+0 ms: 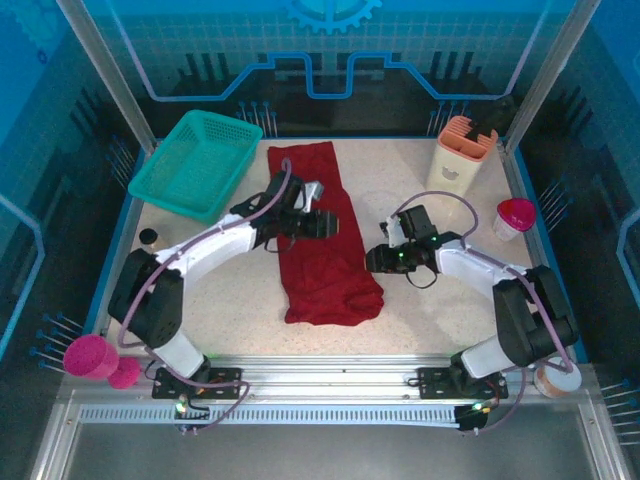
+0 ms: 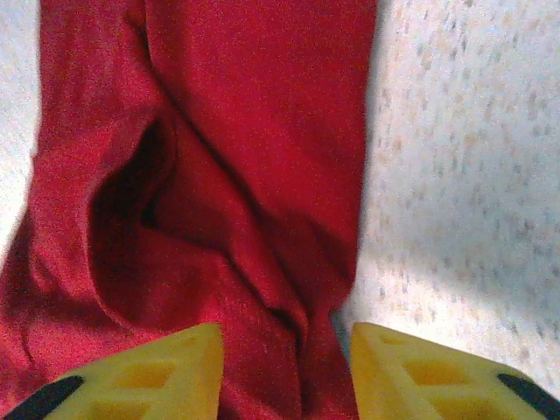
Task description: Fold the inside-out t-shirt
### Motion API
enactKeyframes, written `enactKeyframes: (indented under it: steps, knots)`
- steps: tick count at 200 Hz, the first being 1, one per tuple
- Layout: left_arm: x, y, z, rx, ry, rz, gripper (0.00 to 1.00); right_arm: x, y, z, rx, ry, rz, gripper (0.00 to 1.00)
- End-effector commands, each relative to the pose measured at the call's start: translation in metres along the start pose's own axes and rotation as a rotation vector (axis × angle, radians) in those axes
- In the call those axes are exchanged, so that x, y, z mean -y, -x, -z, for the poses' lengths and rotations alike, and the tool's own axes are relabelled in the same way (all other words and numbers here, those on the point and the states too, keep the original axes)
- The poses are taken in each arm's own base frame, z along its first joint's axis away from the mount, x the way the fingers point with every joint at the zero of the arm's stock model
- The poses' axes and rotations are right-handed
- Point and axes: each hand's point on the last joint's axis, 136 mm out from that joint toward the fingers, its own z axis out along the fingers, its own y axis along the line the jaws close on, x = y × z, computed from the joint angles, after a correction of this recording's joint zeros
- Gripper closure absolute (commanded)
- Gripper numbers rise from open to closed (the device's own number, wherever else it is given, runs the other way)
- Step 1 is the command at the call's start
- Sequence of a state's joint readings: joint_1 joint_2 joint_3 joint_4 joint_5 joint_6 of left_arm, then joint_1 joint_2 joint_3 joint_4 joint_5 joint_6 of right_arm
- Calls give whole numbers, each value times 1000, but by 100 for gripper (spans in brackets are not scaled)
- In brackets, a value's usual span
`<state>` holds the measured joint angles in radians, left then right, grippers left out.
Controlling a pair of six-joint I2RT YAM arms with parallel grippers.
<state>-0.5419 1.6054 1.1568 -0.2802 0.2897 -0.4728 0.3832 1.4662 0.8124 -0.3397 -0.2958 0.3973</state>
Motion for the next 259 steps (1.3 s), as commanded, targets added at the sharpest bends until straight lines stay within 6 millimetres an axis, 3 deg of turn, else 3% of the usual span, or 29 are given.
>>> enactKeyframes:
  steps: [1,29,56,78,109,118,128,145,154,159,185,204,215,220,259]
  knots:
    - [1,-77,20,-148,76,-11,47,-33,3,29,-9,-33,218,52]
    - [-4,-160,29,-246,133,-1,42,-63,11,18,-36,35,348,49]
    - [-8,-200,34,-240,151,-3,39,-63,18,-11,-56,40,338,47]
    - [-31,-212,29,-196,242,-1,38,-67,31,-28,-51,66,324,47]
    - [-58,-210,10,-128,332,-7,37,-63,53,-50,-82,24,189,47]
    - [-61,-212,4,-128,323,9,44,-56,55,-56,-103,-13,131,51]
    - [-59,-214,0,-139,297,14,55,-57,54,-60,-123,-4,104,62]
    - [-56,-217,4,-164,292,6,88,-69,56,-60,-130,54,78,82]
    - [-55,-218,11,-178,294,11,100,-73,60,-55,-123,74,67,94]
    - [-54,-219,16,-183,294,14,100,-74,64,-52,-113,82,60,100]
    - [-52,-223,44,-177,262,38,100,-79,83,-33,-70,159,5,100]
    - [-58,-228,59,-159,258,66,100,-70,89,-25,-61,145,-16,100]
    - [-64,-232,63,-152,261,94,100,-62,85,-24,-82,109,-34,64]
    - [-65,-234,63,-151,253,102,100,-59,81,-24,-95,90,-36,56]
    - [-43,-246,47,-213,107,143,98,-56,37,-35,-251,14,-11,50]
